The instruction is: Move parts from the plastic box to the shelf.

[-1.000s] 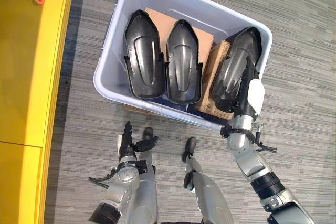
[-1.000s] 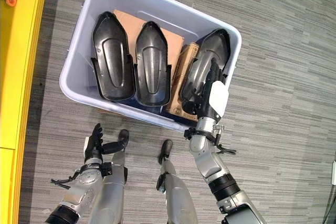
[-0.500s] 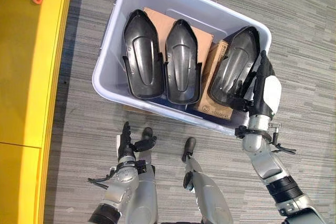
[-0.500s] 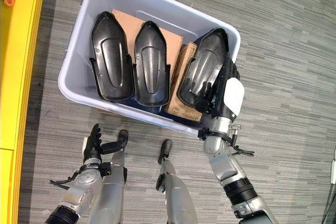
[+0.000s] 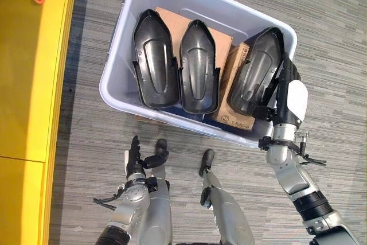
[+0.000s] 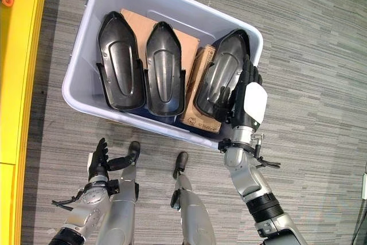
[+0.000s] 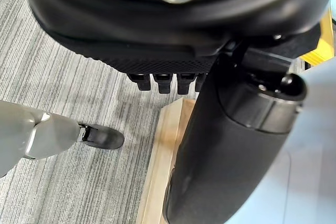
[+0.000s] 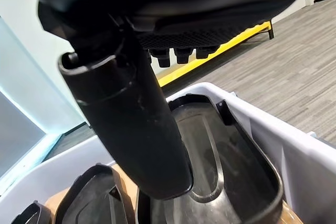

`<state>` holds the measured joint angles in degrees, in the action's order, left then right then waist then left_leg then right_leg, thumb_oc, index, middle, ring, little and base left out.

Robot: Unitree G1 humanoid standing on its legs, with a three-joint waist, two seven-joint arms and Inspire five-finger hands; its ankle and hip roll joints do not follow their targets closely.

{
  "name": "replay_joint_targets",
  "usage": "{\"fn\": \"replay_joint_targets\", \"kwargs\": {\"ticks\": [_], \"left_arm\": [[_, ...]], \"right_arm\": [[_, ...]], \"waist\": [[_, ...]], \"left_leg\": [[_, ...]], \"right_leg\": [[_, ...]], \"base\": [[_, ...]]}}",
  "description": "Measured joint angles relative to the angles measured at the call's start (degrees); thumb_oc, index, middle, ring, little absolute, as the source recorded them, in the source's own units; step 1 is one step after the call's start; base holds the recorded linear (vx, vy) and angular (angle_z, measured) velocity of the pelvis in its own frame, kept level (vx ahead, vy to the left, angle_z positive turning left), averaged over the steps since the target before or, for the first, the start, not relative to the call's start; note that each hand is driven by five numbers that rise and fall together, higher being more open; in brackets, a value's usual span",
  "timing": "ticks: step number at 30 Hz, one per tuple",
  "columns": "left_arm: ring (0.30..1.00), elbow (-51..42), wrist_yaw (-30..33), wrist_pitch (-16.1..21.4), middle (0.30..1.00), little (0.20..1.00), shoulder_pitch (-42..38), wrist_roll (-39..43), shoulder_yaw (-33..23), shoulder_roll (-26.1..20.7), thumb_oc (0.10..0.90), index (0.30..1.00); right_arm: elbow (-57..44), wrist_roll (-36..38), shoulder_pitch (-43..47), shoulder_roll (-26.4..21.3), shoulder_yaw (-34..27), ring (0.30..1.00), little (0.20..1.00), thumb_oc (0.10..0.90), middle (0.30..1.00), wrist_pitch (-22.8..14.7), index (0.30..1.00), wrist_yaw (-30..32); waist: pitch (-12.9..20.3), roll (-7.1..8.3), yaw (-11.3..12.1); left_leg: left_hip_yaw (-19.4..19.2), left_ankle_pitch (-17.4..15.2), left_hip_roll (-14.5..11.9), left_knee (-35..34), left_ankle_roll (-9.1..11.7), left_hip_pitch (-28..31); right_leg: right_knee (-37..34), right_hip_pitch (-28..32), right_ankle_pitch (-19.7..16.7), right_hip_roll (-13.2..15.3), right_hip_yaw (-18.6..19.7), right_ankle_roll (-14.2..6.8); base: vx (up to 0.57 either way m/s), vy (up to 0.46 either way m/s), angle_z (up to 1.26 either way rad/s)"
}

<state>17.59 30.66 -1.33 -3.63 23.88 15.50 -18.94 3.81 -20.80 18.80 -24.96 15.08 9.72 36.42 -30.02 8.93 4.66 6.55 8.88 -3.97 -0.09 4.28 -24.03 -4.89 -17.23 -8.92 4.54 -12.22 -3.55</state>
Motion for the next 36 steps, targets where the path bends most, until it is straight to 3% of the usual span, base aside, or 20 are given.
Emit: {"fn": "replay_joint_targets", "kwargs": {"ticks": [24,36], "left_arm": [[1.000,-0.02,-0.09,-0.06,1.000,1.000,0.09,-0.68,-0.07,-0.01,0.900,1.000],[1.000,-0.08,-0.11,0.01,1.000,1.000,-0.15,-1.80,0.10,-0.17,0.900,1.000]], "right_arm": [[-1.93,-2.64,-2.01,-0.33,4.26,1.000,1.000,0.900,1.000,-1.41,1.000,-4.10],[-1.43,-2.80,2.07,-0.32,4.66,1.000,1.000,0.900,1.000,-1.19,1.000,-4.10]], "waist": [[0.00,0.01,-0.34],[0.00,-0.01,-1.56]], "left_leg": [[-0.05,-0.04,0.00,-0.18,-0.01,-0.44],[-0.53,-2.62,0.46,7.18,-0.49,-8.48]], "right_leg": [[0.00,-0.53,0.18,0.01,0.06,-0.25],[5.14,-7.86,1.28,0.66,0.77,-0.31]], "base": [[0.00,0.000,0.00],[-0.02,0.020,-0.03]]}}
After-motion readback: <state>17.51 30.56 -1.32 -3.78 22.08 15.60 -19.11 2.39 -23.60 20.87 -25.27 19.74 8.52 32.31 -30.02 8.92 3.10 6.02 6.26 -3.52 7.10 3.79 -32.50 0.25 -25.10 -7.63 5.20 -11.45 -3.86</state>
